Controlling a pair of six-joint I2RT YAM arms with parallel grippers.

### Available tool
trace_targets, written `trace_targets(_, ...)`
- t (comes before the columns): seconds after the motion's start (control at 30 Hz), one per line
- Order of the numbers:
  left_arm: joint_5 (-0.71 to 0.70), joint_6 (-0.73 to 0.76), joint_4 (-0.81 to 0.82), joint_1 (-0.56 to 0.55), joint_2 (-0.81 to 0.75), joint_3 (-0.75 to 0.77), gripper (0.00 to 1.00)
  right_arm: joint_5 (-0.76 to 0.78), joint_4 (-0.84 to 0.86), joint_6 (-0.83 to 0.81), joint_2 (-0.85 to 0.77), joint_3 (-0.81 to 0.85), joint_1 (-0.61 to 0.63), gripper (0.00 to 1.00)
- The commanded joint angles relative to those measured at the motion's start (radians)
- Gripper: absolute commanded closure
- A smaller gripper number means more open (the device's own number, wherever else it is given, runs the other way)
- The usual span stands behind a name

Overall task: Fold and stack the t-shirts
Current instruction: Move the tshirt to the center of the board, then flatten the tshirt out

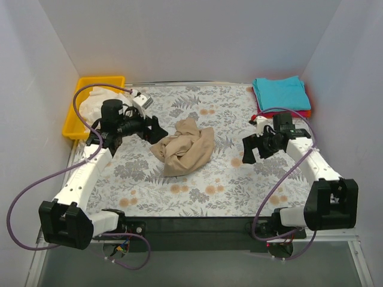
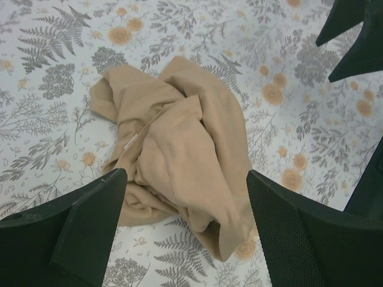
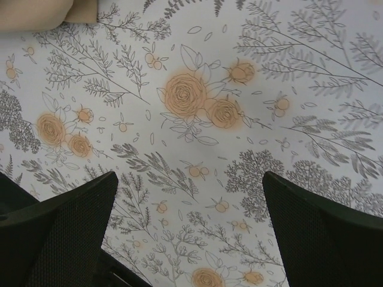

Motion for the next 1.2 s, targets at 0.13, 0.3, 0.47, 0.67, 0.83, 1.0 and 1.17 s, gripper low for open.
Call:
trace_targets(0.13,-0.143,0.197,-0.129,-0.145,0.179,0.102,0.27,-0.108,0.089,0.057,0.201,0.121,0.067,0.11)
trace_targets(0.3,-0.293,0.167,-0.114,-0.276,0.403,0.239,0.31,-0.122,0.086,0.073,0.252,0.153,0.066,0.13)
trace_targets(0.47,-0.356,0.157,-0.135,-0.382,0.598,0.306,0.37,-0.109,0.08,0.071,0.235,0.141,0.064,0.11)
trace_targets(0.67,-0.344,0.153,-0.217,-0.421,0.655,0.406,1.0,-0.082,0.08,0.062,0.216,0.132,0.066,0.1)
trace_targets(0.83,-0.264,0.104,-0.261,-0.379,0.583,0.64,1.0,-0.092,0.081,0.063,0.236,0.164,0.066,0.09)
trace_targets(1.0,-0.118,0.045,-0.194,-0.273,0.425,0.705,1.0,-0.151,0.124,0.098,0.302,0.222,0.07,0.05)
trace_targets(1.17,-0.137,0.023,-0.174,-0.193,0.289,0.604,1.0,-0.159,0.236,0.197,0.405,0.277,0.142,0.02)
